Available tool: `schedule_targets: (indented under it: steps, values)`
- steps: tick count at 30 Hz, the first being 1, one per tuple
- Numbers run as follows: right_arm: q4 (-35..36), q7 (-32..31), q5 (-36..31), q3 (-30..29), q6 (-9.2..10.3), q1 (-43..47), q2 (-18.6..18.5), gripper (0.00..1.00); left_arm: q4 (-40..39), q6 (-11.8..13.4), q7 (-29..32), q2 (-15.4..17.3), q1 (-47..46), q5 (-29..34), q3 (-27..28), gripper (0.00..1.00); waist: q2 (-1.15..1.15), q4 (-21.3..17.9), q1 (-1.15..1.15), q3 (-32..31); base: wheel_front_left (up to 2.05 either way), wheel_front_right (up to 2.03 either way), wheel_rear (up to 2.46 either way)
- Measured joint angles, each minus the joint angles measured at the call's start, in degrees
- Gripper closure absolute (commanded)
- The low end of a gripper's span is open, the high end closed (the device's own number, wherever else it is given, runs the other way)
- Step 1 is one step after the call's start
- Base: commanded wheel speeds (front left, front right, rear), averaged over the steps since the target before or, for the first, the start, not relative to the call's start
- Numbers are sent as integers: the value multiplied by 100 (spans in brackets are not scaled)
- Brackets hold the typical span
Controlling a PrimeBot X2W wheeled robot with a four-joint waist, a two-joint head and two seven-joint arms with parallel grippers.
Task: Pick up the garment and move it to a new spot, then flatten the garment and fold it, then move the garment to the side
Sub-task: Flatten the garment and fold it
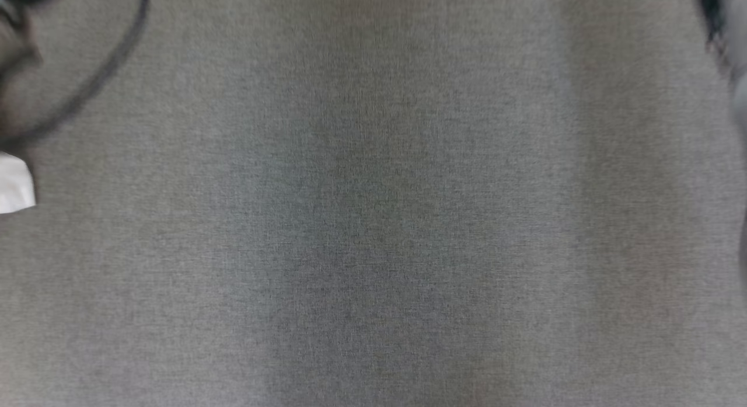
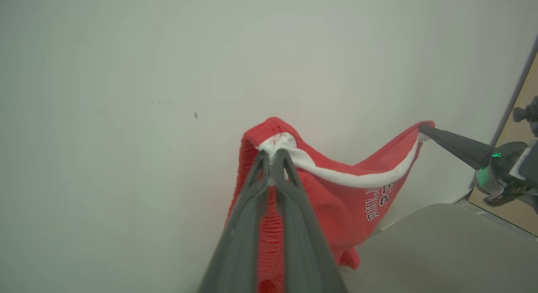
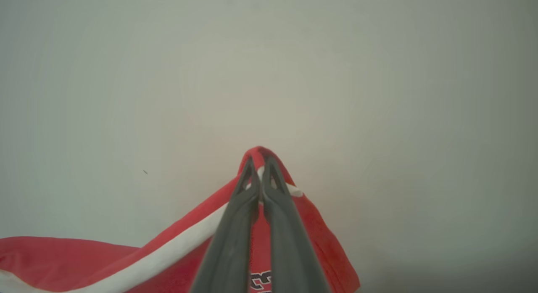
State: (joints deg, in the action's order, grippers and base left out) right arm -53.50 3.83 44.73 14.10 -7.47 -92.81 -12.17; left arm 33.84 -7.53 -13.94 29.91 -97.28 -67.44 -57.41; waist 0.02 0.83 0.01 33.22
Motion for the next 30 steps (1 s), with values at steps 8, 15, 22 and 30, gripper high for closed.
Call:
schedule_targets:
  steps: [8,15,22,30]
  values:
    - [1742,210,1211,776,0,3206,-808,100,-1323,63,-110,308,2993,-86,709,100,-2,-47,-3,-712,0,0,0]
    - [2642,388,1750,956,-1,5533,-1246,100,-2282,425,-110,207,5505,476,1557,100,-3,-56,-3,-1313,0,0,0]
    - [3090,590,1866,1091,-1,7207,-1405,100,-2563,532,-110,-35,7279,1078,1886,100,-3,-41,-3,-1796,0,0,0]
    - [3424,619,1861,991,-1,8696,-1463,100,-2402,649,-110,-471,8652,1927,2094,100,-3,36,-3,-2287,0,0,0]
